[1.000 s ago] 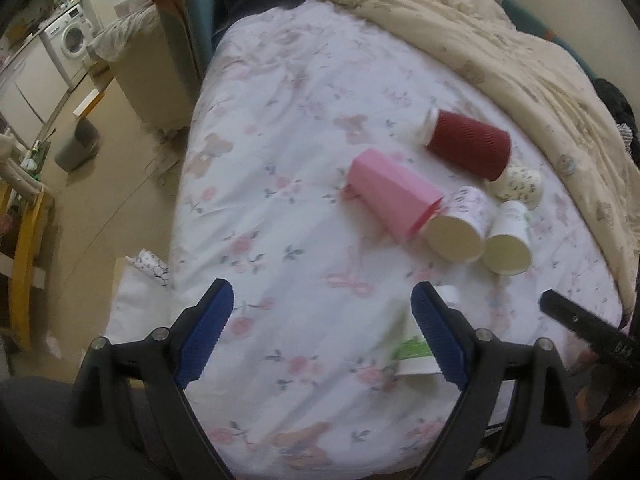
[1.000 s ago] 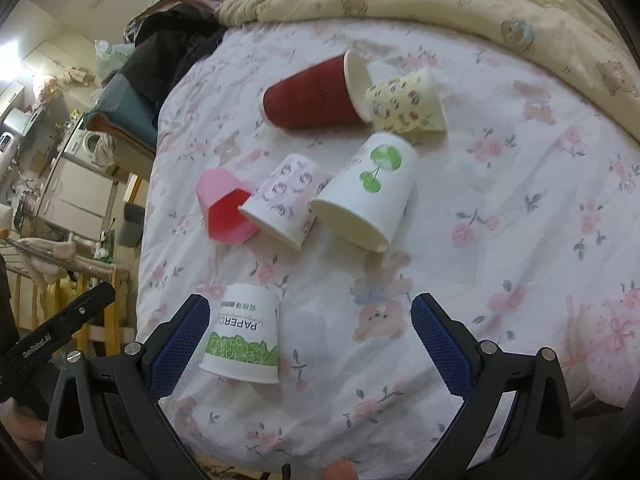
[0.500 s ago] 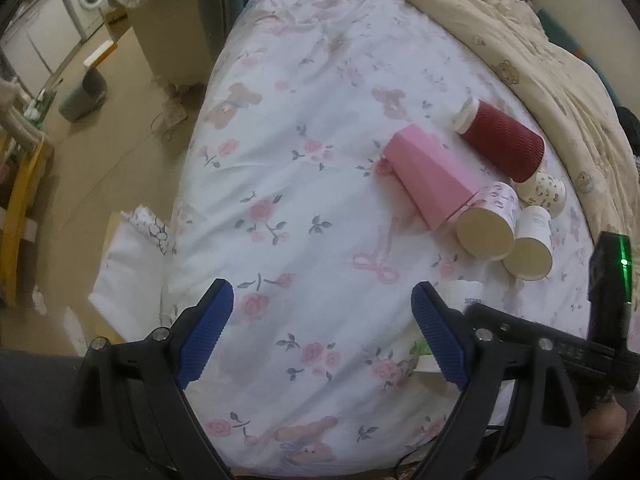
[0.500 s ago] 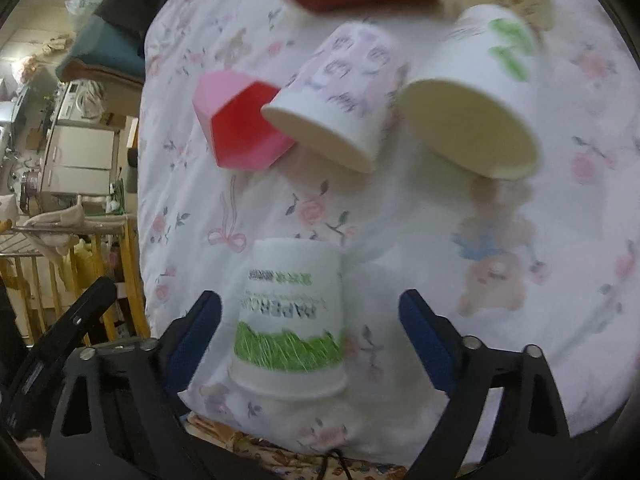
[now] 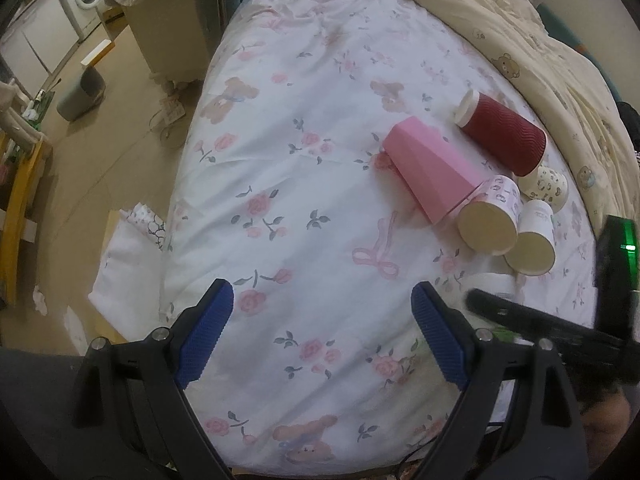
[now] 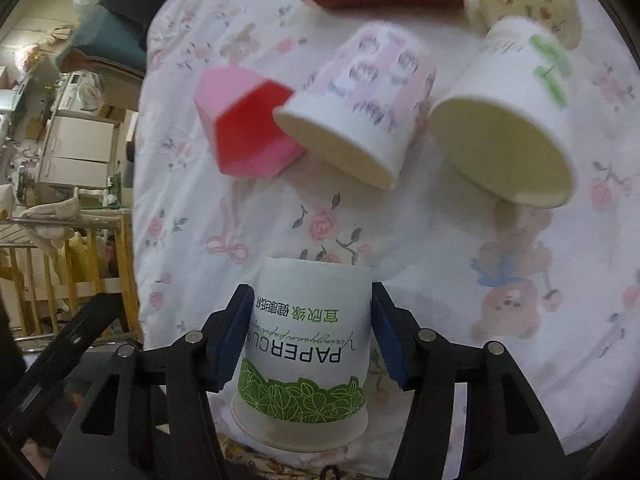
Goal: Flip cup upside down
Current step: 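Lift the cup with the right gripper and rotate it bottom up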
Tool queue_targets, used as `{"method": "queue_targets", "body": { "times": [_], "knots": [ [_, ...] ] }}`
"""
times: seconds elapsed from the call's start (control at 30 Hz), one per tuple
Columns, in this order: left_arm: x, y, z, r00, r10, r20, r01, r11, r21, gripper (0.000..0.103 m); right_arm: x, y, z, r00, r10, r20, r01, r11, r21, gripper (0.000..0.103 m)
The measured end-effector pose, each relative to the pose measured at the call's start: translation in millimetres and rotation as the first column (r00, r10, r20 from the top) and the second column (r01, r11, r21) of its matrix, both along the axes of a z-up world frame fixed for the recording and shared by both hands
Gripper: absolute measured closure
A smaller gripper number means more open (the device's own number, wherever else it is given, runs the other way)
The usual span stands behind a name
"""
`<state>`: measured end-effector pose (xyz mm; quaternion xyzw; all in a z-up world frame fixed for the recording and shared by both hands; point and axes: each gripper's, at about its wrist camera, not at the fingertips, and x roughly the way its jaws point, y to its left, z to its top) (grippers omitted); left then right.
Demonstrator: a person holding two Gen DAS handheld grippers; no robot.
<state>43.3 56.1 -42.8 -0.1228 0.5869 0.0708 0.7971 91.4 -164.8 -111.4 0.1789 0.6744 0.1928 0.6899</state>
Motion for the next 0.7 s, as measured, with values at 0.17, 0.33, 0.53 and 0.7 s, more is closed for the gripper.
{"method": "queue_targets", "body": {
  "times": [0.17, 0.33, 0.53, 0.7],
  "knots": [
    [1, -6, -3, 1.000, -0.021, 0.005, 0.021, 0.999, -0.024, 0.014, -4, -24, 34, 0.998, -0.005, 0.061, 0.003, 0.999, 0.040, 0.043],
    [0, -20, -1, 0.998, -0.061, 0.032, 0.061, 0.998, -0.001, 0.014, -12, -49, 54, 0.994, -0.039, 0.101, 0.030, 0.996, 0.086, 0.043],
    [-1, -32, 0, 0.995, -0.085, 0.059, 0.084, 0.996, 0.021, 0.014, -20, -65, 47, 0.987, -0.056, 0.148, 0.045, 0.996, 0.080, 0.043],
    [-1, -37, -1, 0.992, -0.116, 0.050, 0.114, 0.992, 0.045, 0.014, -18, -65, 43, 0.986, -0.077, 0.146, 0.063, 0.993, 0.102, 0.043]
  ]
}}
